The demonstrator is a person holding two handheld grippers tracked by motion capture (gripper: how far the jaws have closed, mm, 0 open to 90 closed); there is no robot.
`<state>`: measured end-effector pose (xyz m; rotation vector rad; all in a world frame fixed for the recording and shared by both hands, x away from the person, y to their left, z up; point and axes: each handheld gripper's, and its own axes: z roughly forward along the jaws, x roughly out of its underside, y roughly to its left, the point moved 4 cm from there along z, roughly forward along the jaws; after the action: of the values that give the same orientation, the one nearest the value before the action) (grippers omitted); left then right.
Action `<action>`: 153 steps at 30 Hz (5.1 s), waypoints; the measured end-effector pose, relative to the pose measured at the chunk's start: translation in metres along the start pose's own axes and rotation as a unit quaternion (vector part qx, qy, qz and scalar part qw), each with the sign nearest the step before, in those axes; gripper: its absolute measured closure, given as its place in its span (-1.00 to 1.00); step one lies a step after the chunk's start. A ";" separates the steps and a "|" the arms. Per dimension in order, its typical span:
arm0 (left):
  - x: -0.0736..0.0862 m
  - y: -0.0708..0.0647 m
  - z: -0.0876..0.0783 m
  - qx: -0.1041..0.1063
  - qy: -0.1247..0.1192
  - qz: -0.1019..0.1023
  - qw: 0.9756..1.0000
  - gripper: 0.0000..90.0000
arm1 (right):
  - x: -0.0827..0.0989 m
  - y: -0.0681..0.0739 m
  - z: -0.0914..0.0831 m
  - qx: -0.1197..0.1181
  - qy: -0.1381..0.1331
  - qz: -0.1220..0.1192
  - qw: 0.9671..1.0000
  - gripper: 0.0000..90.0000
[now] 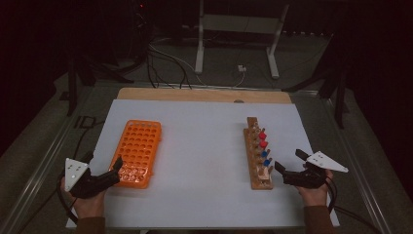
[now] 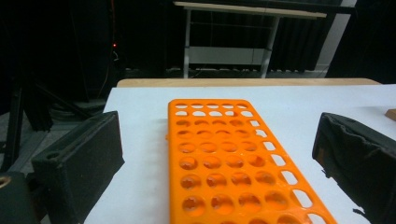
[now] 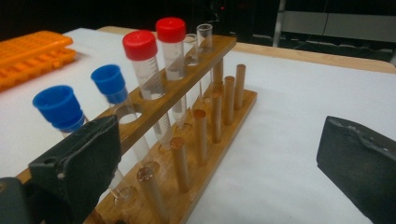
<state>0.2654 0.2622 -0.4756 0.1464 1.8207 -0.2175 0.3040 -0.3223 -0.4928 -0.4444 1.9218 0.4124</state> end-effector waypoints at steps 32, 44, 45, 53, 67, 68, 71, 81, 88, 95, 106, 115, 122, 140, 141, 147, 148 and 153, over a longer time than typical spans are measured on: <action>-0.001 -0.012 -0.007 0.006 -0.002 -0.002 1.000 -0.97 | -0.021 0.030 -0.013 -0.045 0.004 -0.053 0.998 -0.50; -0.001 -0.021 -0.006 0.018 0.001 0.002 1.000 -0.97 | -0.015 0.051 -0.005 -0.104 0.034 -0.087 0.990 0.51; -0.001 -0.021 -0.006 0.017 0.002 0.001 1.000 -0.97 | -0.015 0.053 -0.004 -0.107 0.036 -0.088 0.990 0.56; 0.000 -0.022 -0.005 0.019 0.007 0.003 1.000 -0.97 | -0.013 0.060 0.009 -0.103 0.050 -0.092 0.989 0.68; 0.001 -0.024 -0.004 0.024 0.013 0.007 1.000 -0.96 | -0.014 0.063 0.018 -0.085 0.060 -0.093 0.990 0.71; 0.002 -0.024 -0.004 0.024 0.014 0.008 1.000 -0.96 | -0.014 0.063 0.017 -0.081 0.063 -0.091 0.991 0.72; 0.002 -0.024 -0.004 0.025 0.014 0.006 1.000 -0.96 | -0.016 0.064 0.015 -0.078 0.062 -0.093 0.991 0.72; -0.004 -0.030 -0.005 0.026 0.019 0.027 0.999 -0.96 | -0.037 0.067 0.002 -0.074 0.055 -0.101 0.991 0.72; -0.019 -0.044 -0.002 0.054 0.013 0.043 0.998 -0.96 | -0.058 0.070 -0.006 -0.078 0.045 -0.114 0.989 0.72; -0.037 -0.062 0.011 0.086 0.009 0.034 0.996 -0.96 | -0.083 0.078 -0.011 -0.090 0.025 -0.124 0.988 0.72; -0.047 -0.115 0.041 0.128 0.017 0.072 0.989 -0.96 | -0.087 0.092 0.008 -0.130 0.023 -0.110 0.985 0.72; -0.044 -0.157 0.063 0.180 0.028 0.078 0.980 -0.95 | -0.090 0.105 0.020 -0.150 0.023 -0.102 0.983 0.72; -0.040 -0.195 0.074 0.234 0.042 0.090 0.967 -0.85 | -0.091 0.119 0.031 -0.170 0.024 -0.101 0.980 0.72; -0.030 -0.247 0.080 0.314 0.064 0.119 0.940 0.07 | -0.094 0.159 0.056 -0.216 0.039 -0.108 0.970 0.72; -0.030 -0.247 0.080 0.314 0.064 0.119 0.940 0.15 | -0.094 0.160 0.056 -0.217 0.039 -0.109 0.969 0.72; -0.029 -0.247 0.078 0.319 0.063 0.129 0.937 0.53 | -0.094 0.161 0.058 -0.219 0.042 -0.108 0.969 0.72; -0.029 -0.248 0.078 0.321 0.062 0.131 0.936 0.58 | -0.094 0.161 0.058 -0.218 0.042 -0.108 0.969 0.72; -0.028 -0.250 0.077 0.325 0.059 0.140 0.934 0.70 | -0.093 0.159 0.057 -0.220 0.041 -0.106 0.969 0.70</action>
<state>0.2920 0.0018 -0.4494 0.8937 1.7595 -0.6134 0.3056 -0.1458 -0.4146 -0.9612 1.8341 0.6912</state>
